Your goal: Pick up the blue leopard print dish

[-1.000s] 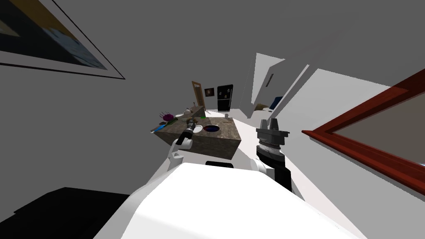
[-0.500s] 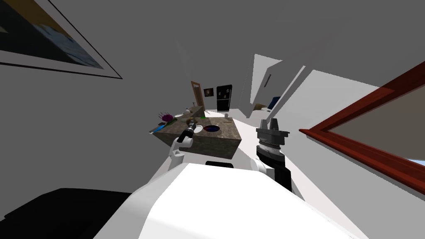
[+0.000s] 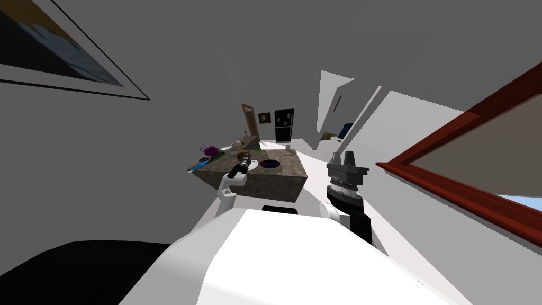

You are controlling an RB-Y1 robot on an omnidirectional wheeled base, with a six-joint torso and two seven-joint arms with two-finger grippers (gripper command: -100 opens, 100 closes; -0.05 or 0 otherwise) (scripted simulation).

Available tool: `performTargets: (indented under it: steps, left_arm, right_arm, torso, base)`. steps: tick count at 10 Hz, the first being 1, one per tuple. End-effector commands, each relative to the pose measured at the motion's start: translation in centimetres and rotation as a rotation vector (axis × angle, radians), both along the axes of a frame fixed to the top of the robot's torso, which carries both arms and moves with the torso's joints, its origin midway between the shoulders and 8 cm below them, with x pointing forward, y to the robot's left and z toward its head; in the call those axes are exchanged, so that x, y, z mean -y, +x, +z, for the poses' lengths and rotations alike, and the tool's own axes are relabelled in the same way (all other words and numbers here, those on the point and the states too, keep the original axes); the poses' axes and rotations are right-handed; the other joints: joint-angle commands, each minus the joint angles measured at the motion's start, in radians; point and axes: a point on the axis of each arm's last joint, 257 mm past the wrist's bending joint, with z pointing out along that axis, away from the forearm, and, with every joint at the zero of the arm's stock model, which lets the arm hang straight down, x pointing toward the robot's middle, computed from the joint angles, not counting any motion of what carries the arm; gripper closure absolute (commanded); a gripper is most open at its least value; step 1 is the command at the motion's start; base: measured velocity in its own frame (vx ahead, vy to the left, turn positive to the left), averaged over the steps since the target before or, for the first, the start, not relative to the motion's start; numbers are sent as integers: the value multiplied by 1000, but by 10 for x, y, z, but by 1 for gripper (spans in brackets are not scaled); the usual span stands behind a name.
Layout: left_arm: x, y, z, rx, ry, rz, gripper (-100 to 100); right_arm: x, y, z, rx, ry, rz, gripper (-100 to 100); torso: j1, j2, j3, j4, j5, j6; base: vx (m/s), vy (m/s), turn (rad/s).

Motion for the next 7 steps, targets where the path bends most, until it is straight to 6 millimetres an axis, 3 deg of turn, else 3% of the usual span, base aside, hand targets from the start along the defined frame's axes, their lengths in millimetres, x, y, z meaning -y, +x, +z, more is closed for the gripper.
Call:
performTargets:
  steps: [1, 7]
  left_arm:
    - [-1, -1, -8, -31, -5, 5, -100]
    - [3, 8, -32, -168, -55, 16, -100]
  right_arm:
    - [0, 0, 0, 0, 0, 0, 0]
    - [0, 0, 0, 0, 0, 0, 0]
  torso:
    - [0, 0, 0, 0, 0, 0]
    - [-1, 0, 0, 0, 0, 0]
  base:
    - [0, 14, 9]
    - [-2, 23, -63]
